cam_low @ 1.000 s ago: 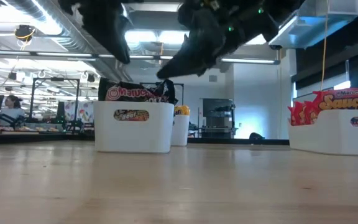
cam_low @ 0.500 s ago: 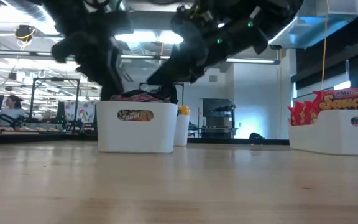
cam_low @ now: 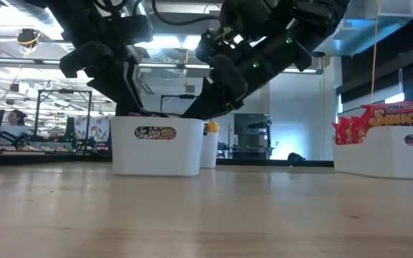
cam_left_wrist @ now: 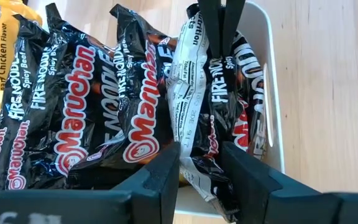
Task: Sort Maruchan noodles
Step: Put the black noodle pack into the bottom left white bin, then return to Home Position
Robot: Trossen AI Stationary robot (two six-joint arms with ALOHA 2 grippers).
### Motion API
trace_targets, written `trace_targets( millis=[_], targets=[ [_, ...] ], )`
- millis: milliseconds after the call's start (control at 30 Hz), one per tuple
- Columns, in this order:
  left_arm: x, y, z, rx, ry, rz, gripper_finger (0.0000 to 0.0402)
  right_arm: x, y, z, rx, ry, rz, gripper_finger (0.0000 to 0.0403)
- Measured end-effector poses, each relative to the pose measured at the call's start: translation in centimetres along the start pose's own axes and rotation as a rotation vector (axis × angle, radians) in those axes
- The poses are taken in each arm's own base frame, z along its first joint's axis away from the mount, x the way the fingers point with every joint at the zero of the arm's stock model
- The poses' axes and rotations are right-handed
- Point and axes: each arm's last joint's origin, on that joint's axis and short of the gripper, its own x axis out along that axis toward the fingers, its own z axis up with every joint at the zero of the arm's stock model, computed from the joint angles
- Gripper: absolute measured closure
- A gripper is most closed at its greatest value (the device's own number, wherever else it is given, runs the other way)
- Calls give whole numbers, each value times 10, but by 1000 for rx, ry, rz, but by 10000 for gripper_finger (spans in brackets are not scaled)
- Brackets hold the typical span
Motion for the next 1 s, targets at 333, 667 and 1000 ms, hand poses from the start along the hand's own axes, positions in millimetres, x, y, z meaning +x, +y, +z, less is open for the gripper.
trace_targets(
  millis=[333, 667, 1000],
  targets=[
    [-39, 8, 4, -27, -140, -24, 290, -26, -1, 22, 8, -64, 37, 402],
    [-62, 12, -9, -2, -371, -57, 290, -94, 19, 45, -31, -51, 58, 402],
    [-55, 44, -33, -64, -631, -231, 290, -157, 16, 9, 25, -185, 13, 402]
  ],
)
